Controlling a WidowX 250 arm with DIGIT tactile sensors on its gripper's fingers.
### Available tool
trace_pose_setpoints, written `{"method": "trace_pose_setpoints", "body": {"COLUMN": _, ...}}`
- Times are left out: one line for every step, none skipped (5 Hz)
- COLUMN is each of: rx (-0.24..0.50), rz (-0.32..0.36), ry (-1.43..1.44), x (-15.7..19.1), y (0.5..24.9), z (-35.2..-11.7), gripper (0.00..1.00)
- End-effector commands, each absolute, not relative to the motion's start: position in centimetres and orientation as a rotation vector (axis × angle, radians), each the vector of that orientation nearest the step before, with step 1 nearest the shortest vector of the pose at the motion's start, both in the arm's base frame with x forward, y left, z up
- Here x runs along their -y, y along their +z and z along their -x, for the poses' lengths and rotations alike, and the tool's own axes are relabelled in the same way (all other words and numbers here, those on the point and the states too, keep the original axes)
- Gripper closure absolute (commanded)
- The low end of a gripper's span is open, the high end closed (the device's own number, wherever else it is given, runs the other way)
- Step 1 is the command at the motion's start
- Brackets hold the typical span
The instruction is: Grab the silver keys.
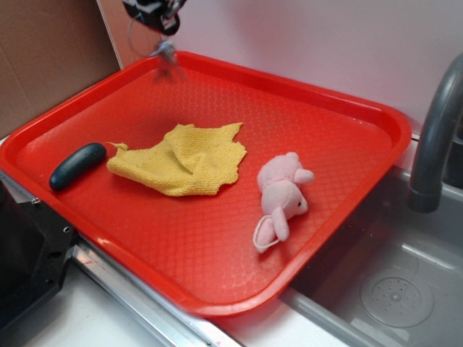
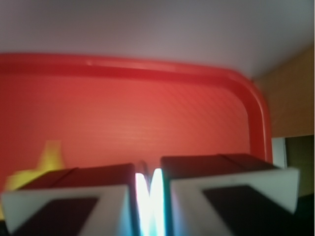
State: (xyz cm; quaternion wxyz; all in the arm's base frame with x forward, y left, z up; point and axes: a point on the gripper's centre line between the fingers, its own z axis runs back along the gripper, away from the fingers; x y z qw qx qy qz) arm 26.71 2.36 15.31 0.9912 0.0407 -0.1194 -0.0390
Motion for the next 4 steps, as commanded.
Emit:
{"method": "trace_pose_setpoints", "body": {"rx": 0.327, "rz": -0.086, "ry": -0.043, "x": 0.2, "y": 27.0, "z": -25.4, "gripper": 1.0}}
{"method": "trace_pose_setpoints", "body": {"rx": 0.256, "rz": -0.002, "ry": -0.017, "x": 0.2, "y": 32.1, "z": -25.3, "gripper": 1.0}}
{"method": "trace_pose_setpoints", "body": {"rx": 0.232, "rz": 0.019, "ry": 0.009, "x": 0.3, "y": 32.3, "z": -25.3, "gripper": 1.0}}
{"method": "trace_pose_setpoints", "body": {"rx": 0.214, "rz": 0.029, "ry": 0.016, "x": 0.2, "y": 31.9, "z": -25.1, "gripper": 1.0}}
